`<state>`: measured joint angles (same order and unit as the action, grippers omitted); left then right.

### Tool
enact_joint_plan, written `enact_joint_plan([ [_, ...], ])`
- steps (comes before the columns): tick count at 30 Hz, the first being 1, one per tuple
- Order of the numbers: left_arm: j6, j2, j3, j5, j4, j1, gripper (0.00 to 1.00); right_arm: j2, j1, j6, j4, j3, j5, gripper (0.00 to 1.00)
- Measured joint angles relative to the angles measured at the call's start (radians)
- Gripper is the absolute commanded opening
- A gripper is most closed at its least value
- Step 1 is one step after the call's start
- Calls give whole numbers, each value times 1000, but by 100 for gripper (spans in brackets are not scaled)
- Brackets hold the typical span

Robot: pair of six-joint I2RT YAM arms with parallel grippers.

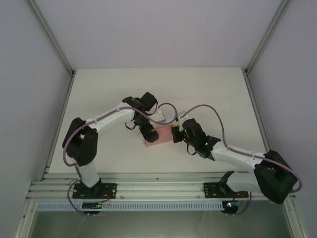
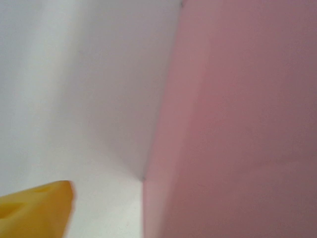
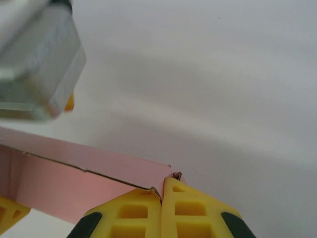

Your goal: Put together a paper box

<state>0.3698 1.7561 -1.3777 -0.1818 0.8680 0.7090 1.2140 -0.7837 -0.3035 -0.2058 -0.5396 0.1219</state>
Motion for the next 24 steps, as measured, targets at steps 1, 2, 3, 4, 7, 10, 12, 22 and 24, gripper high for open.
enact_joint_plan([
  [1,-14,-18,4,6,-8,0,100,-3,-5,0,10,-3,8,0],
  [2,-31,-47,16,16,-25,5,100,-5,-9,-2,23,-6,21,0],
  [3,-52,-80,36,26,-43,8,100,-6,-11,-4,31,-9,27,0],
  [4,-76,-120,60,42,-59,12,100,-6,-14,-5,40,-11,32,0],
  [7,-189,-256,136,102,-89,20,100,-9,-26,-8,69,-21,49,0],
  [10,-327,-363,189,150,-100,23,82,-6,-30,-14,103,-40,55,0],
  [12,-408,-403,211,155,-104,23,72,1,-30,-18,126,-57,59,0],
  [22,-630,-440,302,134,-101,126,37,18,-39,-42,185,-98,68,0],
  [24,-647,-440,301,133,-101,131,26,18,-42,-46,192,-100,72,0],
])
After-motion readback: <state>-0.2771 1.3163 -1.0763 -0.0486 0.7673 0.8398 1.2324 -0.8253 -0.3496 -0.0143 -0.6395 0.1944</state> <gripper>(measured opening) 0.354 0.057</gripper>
